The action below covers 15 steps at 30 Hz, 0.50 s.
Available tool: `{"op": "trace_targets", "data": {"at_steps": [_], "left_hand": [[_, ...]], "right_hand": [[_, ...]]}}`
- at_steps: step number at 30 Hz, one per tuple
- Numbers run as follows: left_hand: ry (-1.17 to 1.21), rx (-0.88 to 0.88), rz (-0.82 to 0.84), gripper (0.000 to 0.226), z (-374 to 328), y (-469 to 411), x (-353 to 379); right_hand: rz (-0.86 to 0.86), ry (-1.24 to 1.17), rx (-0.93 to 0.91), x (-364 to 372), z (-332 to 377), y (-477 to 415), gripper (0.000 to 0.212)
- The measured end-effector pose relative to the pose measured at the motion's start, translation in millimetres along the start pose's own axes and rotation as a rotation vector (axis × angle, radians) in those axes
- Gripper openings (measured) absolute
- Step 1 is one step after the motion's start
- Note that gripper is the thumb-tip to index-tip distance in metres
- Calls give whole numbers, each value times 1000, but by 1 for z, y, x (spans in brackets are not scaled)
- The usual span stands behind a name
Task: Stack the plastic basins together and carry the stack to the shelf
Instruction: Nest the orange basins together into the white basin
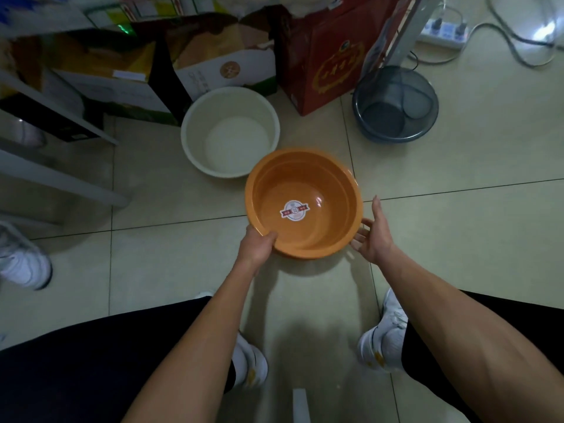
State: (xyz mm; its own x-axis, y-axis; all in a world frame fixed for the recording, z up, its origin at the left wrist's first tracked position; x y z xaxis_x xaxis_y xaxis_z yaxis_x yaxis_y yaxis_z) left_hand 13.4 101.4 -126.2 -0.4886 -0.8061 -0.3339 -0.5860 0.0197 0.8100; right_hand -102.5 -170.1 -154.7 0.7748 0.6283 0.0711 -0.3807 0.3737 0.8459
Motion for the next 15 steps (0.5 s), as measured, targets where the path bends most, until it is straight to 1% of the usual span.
{"op": "trace_targets", "data": {"at_steps": [1,2,4,5,8,10,13,15], "left_hand": [[-106,0,-40,62,1,-1,-1],[-173,-11,-74,67,3,-1,-1],[-207,-32,-86,64,11,-1,-1],[-197,-42,-65,61,15,-1,1],[-132,0,-3,54,26,-5,6],[-54,0,-24,56,36,-19,6],[17,-34,-86,69,72,-69,6],[60,-60,-83,64,71,-69,5]], "right_hand": [[22,44,-4,1,1,0,80],[40,112,-17,2,1,0,76],[28,282,-63,4,3,-5,70],[-2,360,-86,3,3,-8,63],[-55,519,-103,4,4,-17,52],[-49,599,-87,6,-2,-21,44],[-72,658,-78,6,-7,-28,38],[-72,674,-66,5,-7,-32,37]]}}
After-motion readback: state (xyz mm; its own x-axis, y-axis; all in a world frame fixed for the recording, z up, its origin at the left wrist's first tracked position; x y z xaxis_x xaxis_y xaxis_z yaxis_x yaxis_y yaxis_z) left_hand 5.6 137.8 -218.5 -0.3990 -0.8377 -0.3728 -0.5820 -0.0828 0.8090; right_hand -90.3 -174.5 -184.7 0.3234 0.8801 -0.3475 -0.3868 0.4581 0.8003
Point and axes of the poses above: each hand's wrist, its own y-axis away from the middle knuckle, its own x-axis out of the palm, z = x × y, the point moved 6 cm from there along -y, towards the middle knuckle, and after that the axes turned 5 degrees about -x, right-handed, at the moved point
